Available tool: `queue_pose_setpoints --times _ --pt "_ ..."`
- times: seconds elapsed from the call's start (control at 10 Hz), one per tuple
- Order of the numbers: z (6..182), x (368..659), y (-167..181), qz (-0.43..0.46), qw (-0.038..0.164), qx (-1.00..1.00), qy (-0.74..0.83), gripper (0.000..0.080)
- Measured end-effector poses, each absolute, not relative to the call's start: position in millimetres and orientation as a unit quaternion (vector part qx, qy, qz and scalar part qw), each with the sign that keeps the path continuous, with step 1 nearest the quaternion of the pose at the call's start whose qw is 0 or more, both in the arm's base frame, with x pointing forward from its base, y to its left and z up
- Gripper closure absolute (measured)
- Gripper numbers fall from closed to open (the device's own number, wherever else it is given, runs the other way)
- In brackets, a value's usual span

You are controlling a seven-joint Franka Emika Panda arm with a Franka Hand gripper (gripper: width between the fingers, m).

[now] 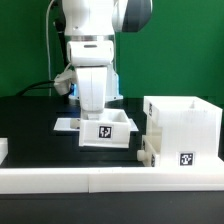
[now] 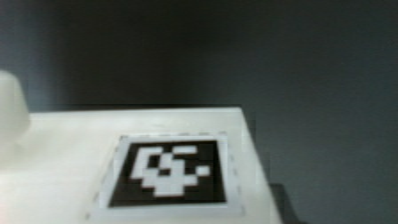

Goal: Assemble drawer

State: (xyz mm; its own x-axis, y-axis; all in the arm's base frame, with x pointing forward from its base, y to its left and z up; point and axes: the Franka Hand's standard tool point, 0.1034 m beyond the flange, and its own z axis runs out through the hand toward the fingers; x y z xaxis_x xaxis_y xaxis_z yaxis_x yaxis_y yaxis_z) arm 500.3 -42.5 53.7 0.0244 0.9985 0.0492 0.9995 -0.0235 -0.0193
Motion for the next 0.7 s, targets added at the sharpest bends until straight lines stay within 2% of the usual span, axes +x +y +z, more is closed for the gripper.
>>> queue_pose_setpoints --times 0.2,0.7 --pt "53.8 500.7 -41.3 -0.010 0.025 -0.716 -0.697 0.0758" --pt "67.8 538.9 -23.7 -0.015 0.025 -0.715 -0.699 0.0758"
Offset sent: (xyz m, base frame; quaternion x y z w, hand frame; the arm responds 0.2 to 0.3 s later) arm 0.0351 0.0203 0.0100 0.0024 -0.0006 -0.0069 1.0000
